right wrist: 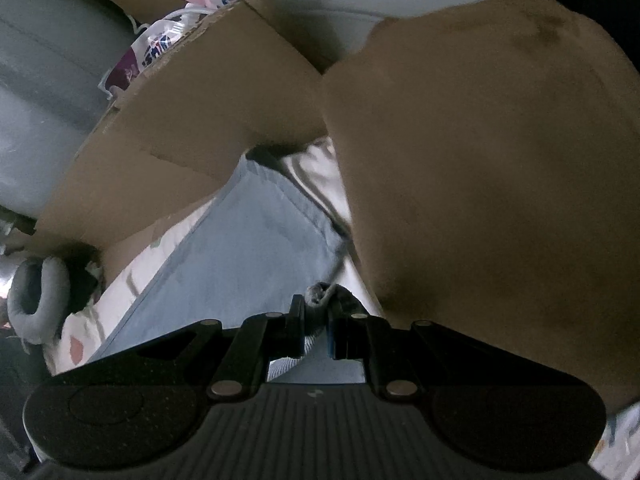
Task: Fold clothes
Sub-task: 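Lift the held denim pants with both grippers and carry them into the cardboard box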
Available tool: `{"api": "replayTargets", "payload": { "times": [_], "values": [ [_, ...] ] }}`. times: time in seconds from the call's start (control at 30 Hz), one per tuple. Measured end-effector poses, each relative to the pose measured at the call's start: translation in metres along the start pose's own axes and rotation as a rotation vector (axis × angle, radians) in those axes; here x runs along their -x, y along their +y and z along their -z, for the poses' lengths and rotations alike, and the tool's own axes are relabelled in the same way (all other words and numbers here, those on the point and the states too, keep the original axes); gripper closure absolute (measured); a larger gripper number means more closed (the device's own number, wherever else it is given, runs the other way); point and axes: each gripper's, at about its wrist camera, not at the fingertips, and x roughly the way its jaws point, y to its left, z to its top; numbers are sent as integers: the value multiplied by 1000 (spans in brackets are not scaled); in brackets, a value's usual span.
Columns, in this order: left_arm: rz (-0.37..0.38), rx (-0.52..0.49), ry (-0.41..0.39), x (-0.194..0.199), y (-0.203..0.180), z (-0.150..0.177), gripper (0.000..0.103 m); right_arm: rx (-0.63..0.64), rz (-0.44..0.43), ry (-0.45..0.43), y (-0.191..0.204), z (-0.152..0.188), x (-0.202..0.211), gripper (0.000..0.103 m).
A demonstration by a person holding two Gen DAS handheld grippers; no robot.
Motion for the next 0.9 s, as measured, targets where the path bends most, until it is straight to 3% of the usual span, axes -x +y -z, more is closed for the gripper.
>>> {"api": "replayTargets", "payload": {
  "times": [0.47, 0.9],
  "values": [
    [-9, 3, 10, -28, -11, -10, 98, -14, 82, -52, 42, -58, -57, 94],
    [-26, 4, 33, -58, -19, -32, 98, -10, 115, -68, 78, -90, -112, 94]
  ]
}}
